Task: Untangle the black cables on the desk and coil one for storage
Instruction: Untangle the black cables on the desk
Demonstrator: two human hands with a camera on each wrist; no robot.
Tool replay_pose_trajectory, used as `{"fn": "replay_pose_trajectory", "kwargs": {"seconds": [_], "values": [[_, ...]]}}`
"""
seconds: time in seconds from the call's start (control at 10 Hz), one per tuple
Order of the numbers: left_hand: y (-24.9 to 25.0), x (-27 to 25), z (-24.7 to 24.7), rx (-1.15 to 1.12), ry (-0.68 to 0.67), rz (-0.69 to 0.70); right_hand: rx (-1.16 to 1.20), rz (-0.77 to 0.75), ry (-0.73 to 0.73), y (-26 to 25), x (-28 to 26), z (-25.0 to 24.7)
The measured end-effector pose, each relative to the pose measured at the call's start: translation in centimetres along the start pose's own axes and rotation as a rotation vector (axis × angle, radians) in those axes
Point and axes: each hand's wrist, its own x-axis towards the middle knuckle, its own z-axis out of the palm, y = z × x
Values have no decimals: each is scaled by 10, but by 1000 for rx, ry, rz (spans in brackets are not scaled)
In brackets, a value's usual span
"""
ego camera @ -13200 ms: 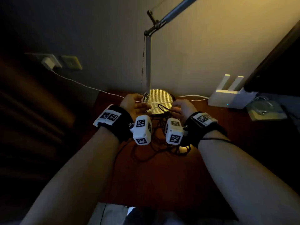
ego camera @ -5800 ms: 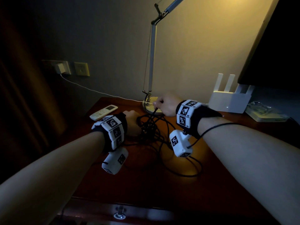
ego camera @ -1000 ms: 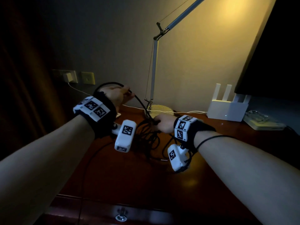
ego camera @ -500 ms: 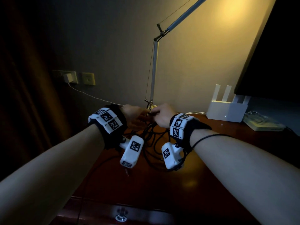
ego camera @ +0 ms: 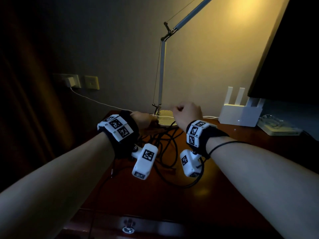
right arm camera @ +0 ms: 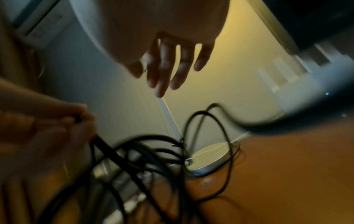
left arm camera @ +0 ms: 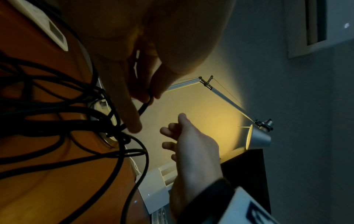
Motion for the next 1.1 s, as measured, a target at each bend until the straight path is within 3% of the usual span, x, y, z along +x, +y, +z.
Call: {"fn": "replay_pose_trajectory", "kwargs": {"seconds": [0.2,0.4,0.6,0.7,0.8,0.9,1.1], "values": [[-1,-4,13,-35,-19,-44,150,149,137,-9,8,2],[-1,-3,9,-38,13,-13,319,215,118,-16,11,5],[0,-3,13,-164,-52,-55,463,318,159,-24,20,-9],[2,-5,11,-191,-45,-46,487,371,79,-25,21,-19],[2,-2,7,-131,-16,16,331,282,-220,-24,16,-26],[3,-2,6,-152,20,64,212,199,-636,-28,2,-24],[9,-5,11,-258,-1,48,-211,-89,-860,-23,-14,-37]]}}
